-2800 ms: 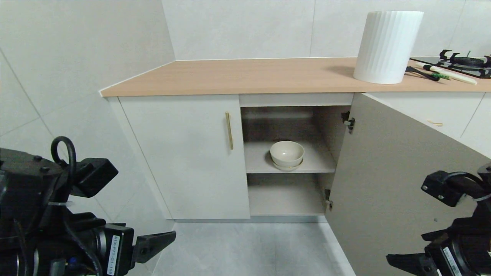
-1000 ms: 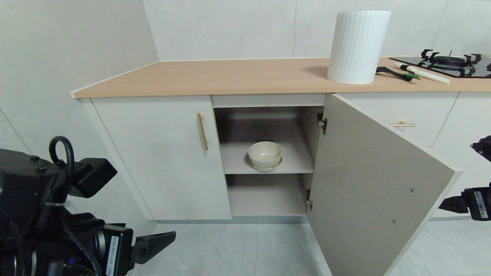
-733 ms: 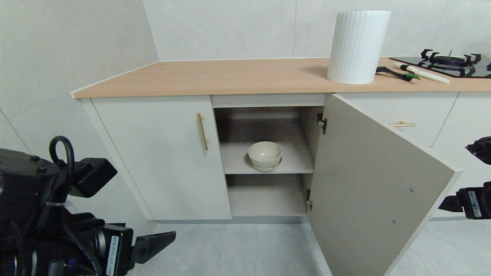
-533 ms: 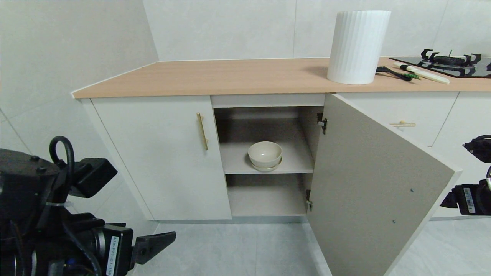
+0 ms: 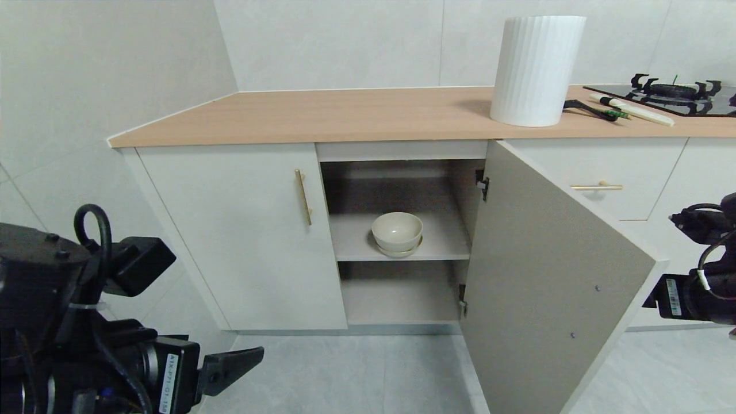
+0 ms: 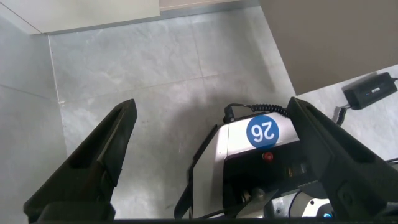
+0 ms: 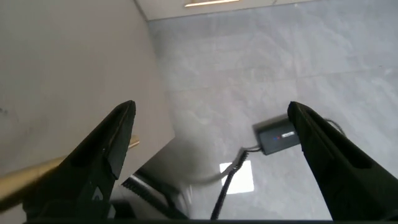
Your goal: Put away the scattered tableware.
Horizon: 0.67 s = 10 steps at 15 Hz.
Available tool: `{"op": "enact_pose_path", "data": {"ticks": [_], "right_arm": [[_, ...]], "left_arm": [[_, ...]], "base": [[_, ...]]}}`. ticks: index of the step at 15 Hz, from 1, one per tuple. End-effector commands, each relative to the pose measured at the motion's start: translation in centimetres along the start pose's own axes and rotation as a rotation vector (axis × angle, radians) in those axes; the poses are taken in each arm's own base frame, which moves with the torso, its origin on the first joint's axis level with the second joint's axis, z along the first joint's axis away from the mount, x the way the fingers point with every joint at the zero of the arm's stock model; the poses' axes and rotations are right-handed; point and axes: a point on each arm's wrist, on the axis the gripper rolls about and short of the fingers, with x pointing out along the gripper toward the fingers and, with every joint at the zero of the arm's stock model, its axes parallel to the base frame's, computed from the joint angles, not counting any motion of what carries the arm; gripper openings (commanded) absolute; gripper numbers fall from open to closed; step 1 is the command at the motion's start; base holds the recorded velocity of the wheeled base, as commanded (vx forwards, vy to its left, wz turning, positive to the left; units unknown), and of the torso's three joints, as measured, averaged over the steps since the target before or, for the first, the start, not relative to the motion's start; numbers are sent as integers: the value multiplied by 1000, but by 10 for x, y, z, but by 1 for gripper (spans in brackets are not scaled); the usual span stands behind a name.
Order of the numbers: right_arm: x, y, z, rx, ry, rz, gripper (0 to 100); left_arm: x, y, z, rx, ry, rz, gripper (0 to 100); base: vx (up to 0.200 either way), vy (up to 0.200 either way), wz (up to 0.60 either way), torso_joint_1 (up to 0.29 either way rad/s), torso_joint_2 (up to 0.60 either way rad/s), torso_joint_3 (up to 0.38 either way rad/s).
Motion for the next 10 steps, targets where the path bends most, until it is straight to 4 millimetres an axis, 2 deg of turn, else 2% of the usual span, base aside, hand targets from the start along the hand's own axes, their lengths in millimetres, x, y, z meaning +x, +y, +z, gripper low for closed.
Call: {"op": "enact_pose_path", "data": {"ticks": [1,3,10], "right_arm": [[4,11,-5,-22,15,33,100],[5,20,-7,-16,12,61,100],[24,73,-24,-1,-5,215,100]], "left_arm": [[0,0,0,0,1,1,100],[0,0,0,0,1,1,100],[0,0,0,0,1,1,100]], "base": [[0,0,0,0,0,0],[0,0,0,0,0,0],[0,0,0,0,0,0]]}}
